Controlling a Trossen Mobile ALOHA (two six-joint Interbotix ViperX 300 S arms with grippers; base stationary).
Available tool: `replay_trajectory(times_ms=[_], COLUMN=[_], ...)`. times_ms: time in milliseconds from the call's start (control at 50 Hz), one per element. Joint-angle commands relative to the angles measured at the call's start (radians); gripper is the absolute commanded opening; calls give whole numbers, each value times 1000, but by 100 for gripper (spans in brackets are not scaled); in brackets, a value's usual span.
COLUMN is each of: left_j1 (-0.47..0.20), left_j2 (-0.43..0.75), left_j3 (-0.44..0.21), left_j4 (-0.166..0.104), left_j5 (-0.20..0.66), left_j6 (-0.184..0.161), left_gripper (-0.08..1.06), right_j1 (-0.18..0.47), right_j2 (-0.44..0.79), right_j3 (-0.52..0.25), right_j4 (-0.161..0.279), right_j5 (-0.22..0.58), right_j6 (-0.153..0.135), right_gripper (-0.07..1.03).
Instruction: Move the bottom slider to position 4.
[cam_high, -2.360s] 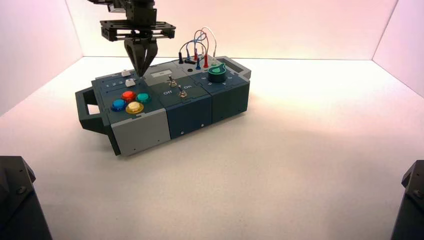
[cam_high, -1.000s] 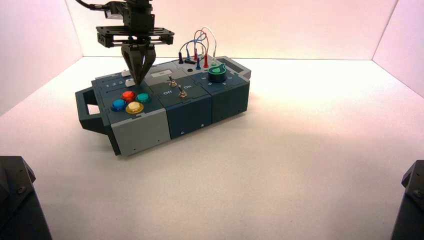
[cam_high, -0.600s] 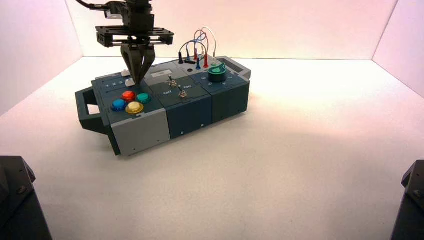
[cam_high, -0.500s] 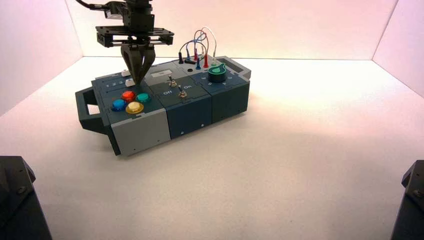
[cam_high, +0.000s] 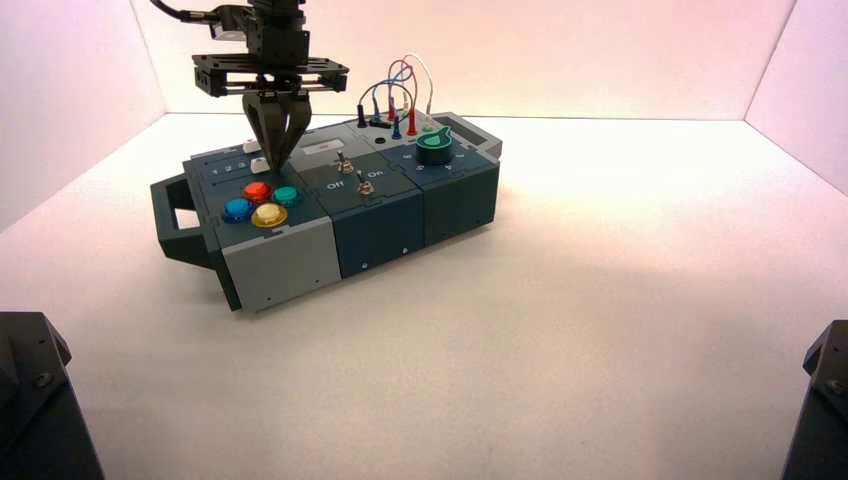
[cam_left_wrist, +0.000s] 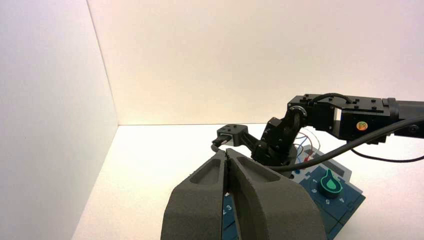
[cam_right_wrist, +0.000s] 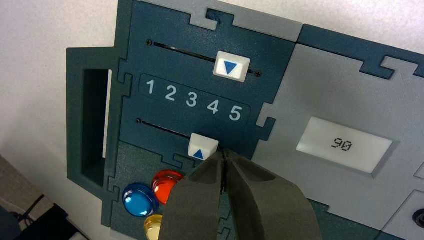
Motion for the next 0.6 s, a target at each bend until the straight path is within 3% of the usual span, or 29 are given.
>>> replay_trajectory(times_ms=[20,600], left_j1=[-5,-8], left_j2=[8,8], left_j3=[-15,-15], left_j4=[-2,-2], left_j5=[-14,-14], left_j6=[3,3], left_gripper=[-3,-3], right_j1=[9,11], right_j2=[-75,-77], right_j3=[-15,-12], right_j4=[6,6], right_j5=[-6,-6], right_j6=[5,9], right_gripper=[-2,-2])
